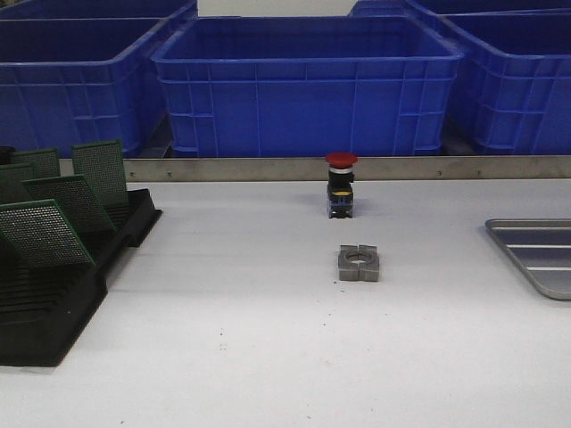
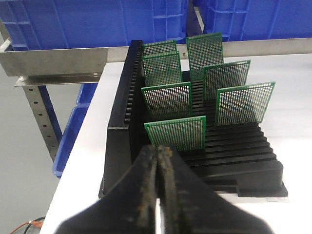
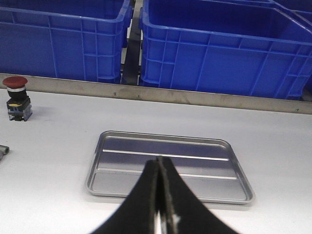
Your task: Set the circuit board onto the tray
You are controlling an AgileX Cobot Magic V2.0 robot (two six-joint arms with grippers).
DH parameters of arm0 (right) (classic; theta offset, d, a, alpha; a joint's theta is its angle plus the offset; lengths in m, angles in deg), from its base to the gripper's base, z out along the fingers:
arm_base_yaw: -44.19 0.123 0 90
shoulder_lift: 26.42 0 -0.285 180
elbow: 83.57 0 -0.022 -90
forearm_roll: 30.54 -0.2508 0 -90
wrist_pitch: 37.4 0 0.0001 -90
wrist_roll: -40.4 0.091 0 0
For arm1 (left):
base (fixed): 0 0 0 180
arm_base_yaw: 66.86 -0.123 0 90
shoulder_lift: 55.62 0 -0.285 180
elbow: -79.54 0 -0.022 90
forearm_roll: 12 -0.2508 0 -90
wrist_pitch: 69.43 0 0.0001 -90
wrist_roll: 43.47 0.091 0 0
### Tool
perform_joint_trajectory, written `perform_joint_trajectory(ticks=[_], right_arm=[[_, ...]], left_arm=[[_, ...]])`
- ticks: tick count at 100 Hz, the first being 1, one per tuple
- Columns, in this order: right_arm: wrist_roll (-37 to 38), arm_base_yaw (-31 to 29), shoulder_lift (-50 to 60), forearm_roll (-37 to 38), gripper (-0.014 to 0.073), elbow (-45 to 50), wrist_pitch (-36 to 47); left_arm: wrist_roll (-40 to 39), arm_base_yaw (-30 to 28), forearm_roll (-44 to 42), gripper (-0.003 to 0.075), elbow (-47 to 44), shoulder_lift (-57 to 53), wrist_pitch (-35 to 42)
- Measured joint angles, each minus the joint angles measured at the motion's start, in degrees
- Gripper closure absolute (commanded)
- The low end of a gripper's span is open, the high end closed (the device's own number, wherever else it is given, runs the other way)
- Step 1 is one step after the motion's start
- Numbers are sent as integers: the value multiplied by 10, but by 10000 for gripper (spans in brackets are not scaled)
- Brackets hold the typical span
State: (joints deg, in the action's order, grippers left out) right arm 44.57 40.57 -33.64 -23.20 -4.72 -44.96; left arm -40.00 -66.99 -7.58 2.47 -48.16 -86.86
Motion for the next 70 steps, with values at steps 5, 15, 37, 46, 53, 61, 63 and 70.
perform_joint_trajectory(ticks=[5,15,37,46,53,61,63,70], right_arm=[[0,0,0,0,653,0,0],[0,0,0,0,653,0,0],[0,0,0,0,653,0,0],[0,0,0,0,653,0,0],[0,0,0,0,653,0,0],[0,0,0,0,653,0,0],[0,0,0,0,653,0,0],[0,0,0,0,653,0,0]], left_arm=[[0,0,-2,737,0,0,0],[0,0,-9,737,0,0,0],[0,0,-79,737,0,0,12],[0,0,-88,737,0,0,67],[0,0,-92,737,0,0,116],[0,0,-93,737,0,0,162],[0,0,-93,737,0,0,174],[0,0,-94,737,0,0,208]])
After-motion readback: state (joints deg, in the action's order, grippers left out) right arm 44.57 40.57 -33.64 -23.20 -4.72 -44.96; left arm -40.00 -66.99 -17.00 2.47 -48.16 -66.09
